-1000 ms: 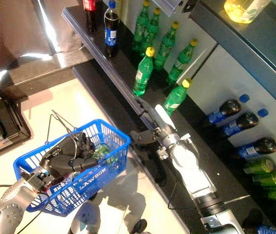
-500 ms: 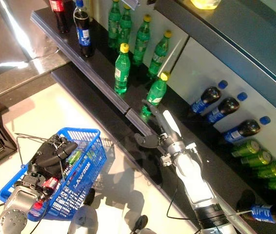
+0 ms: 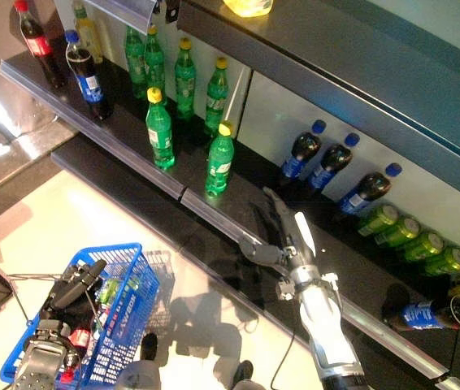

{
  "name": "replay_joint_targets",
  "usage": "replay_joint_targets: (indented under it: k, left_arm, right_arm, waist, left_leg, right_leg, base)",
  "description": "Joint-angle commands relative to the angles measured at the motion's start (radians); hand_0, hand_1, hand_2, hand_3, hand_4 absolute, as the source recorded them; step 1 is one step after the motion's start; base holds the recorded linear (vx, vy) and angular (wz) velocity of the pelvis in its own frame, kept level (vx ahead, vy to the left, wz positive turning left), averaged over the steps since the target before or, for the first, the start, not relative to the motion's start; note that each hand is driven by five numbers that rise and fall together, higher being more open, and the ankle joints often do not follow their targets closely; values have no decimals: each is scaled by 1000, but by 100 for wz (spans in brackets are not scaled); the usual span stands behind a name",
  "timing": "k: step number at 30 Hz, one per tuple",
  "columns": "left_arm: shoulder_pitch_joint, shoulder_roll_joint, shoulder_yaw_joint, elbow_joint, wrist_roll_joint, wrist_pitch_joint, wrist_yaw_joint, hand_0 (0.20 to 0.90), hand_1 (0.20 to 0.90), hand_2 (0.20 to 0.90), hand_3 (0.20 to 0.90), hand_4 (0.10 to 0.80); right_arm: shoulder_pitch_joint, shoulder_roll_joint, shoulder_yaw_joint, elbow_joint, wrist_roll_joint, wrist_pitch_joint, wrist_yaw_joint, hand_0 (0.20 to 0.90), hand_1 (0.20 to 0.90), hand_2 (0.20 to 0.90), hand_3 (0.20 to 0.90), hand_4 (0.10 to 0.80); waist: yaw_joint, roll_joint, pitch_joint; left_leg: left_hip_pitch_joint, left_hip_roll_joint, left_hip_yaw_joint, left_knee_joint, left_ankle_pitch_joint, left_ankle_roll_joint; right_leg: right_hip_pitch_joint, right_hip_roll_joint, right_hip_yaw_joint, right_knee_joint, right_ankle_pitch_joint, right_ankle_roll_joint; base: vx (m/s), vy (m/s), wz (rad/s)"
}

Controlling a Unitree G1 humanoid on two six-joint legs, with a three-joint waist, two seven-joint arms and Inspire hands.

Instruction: Pick up the drink and place into the basket.

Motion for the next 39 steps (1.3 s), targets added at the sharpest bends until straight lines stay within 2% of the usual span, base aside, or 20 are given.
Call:
replay_joint_targets:
  k: [1, 11, 20, 27, 35, 39]
  left_arm:
    - [-113, -28, 11, -107, -90, -194, -129, 300, 300, 300, 200, 100]
    - [-128, -16, 15, 35, -33, -220, -94, 300, 300, 300, 200, 100]
    - [-165, -9, 30, 198, 27, -245, -69, 300, 300, 300, 200, 100]
    - [-196, 9, 3, 298, 42, -241, -51, 300, 300, 300, 200, 100]
    - [-198, 12, -60, 448, 100, -191, -50, 300, 300, 300, 200, 100]
    - [-205, 12, -68, 570, 134, -157, -75, 300, 300, 300, 200, 100]
  right_arm:
    - [35, -62, -32, 7, 39, -118, -78, 900, 900, 900, 900, 800]
    - [112, -49, -83, 124, 48, -138, -182, 900, 900, 900, 900, 800]
    - [140, 16, -135, 307, 122, -126, -263, 900, 900, 900, 900, 800]
    - [114, 24, -153, 515, 190, -117, -297, 900, 900, 900, 900, 800]
    - [74, 26, -153, 831, 253, -119, -165, 900, 900, 900, 900, 800]
    - [44, 32, -146, 989, 341, -74, -69, 900, 900, 900, 900, 800]
  waist:
    - [-17, 98, -264]
    - [-83, 110, -256]
    - [-133, 117, -251]
    - [-151, 121, -249]
    - [-139, 116, -252]
    - [-128, 112, -253]
  left_leg:
    - [14, -34, 16, -4, -40, 70]
    - [35, -40, 58, -4, -58, 76]
    - [57, -53, 93, -4, -76, 86]
    - [68, -58, 113, -2, -88, 87]
    - [70, -54, 129, -3, -91, 85]
    - [72, -50, 131, -3, -91, 83]
  right_leg:
    - [-9, 1, -2, 37, 42, 10]
    - [-31, -6, 43, 49, 43, 11]
    - [-41, -20, 79, 64, 54, 19]
    - [-45, -20, 101, 63, 57, 19]
    - [-45, -9, 109, 48, 58, 14]
    - [-39, 0, 104, 39, 50, 4]
  base:
    - [-25, 17, -20]
    - [-19, 24, -17]
    - [1, 33, -18]
    - [-6, 13, -8]
    - [-9, -8, -11]
    - [7, -17, -6]
